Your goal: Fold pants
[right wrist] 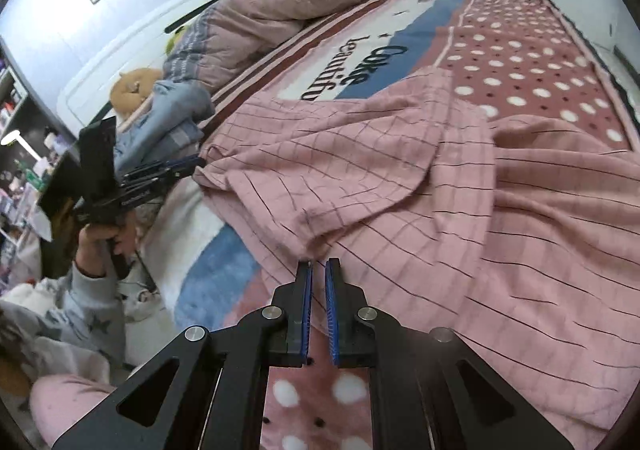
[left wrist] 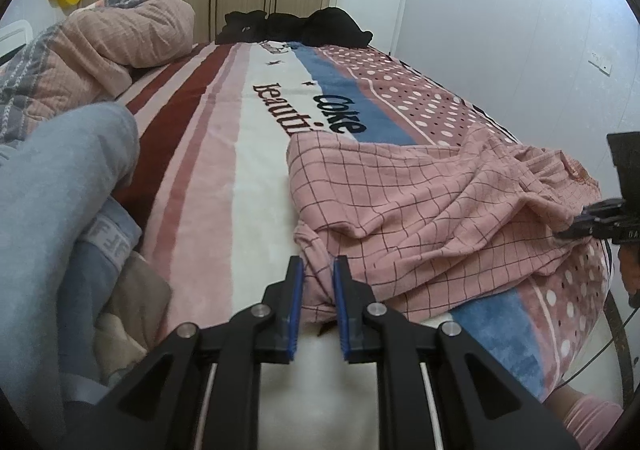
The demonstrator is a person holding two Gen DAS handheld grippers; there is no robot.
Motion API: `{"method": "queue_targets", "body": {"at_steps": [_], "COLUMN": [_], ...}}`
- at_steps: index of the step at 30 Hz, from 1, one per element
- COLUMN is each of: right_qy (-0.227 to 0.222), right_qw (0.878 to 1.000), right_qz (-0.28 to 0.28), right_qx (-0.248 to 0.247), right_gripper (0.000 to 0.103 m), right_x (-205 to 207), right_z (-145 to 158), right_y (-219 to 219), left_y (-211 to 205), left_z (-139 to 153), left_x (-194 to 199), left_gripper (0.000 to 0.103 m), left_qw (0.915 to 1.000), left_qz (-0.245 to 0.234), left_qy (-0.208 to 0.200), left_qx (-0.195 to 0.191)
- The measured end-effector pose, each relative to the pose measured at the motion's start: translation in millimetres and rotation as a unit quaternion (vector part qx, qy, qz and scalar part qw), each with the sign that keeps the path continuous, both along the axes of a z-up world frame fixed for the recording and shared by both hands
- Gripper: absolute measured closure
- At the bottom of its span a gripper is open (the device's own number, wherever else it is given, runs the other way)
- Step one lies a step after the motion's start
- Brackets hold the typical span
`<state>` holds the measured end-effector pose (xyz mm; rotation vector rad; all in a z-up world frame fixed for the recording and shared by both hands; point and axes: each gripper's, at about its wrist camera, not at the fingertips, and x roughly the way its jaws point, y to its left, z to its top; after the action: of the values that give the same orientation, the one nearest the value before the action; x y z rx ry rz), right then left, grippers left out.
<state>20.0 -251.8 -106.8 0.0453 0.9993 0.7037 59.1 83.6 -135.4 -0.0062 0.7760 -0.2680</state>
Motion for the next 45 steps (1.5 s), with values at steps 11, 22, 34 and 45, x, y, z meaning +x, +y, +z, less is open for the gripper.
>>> {"method": "queue_targets", "body": {"at_steps": [11,22,34,45], "right_qy": [-0.159,-0.219,-0.095,-0.076], "right_qw": [0.976,0.951,0.978,0.985], "right_qz": [0.039,-0.004,0.014,-0.11], "right_qx": [-0.142,-0.219,-0.185,-0.112], "right_gripper": [0.043,0.103,0.099,0.06], "right_x": [-20,-18,-48,27], "right_z": [28,7,-13,22], "right_y": [67,78,44,15], "left_y": [-2,-8,-18,-33], "left_z": [33,22,12,16], "left_x": [-7,-4,5,38], "left_gripper": [0.063,0.063,0.062,0.056], "left_qw": [0.9986,0.9988,0.9987,0.9978], "left_qz": [-0.009,-0.017,-0.02,-0.047], "left_qy": [-0.043,-0.03,-0.011,-0.018], "left_qx": [-0.03,-0.035,-0.045,-0.043]}}
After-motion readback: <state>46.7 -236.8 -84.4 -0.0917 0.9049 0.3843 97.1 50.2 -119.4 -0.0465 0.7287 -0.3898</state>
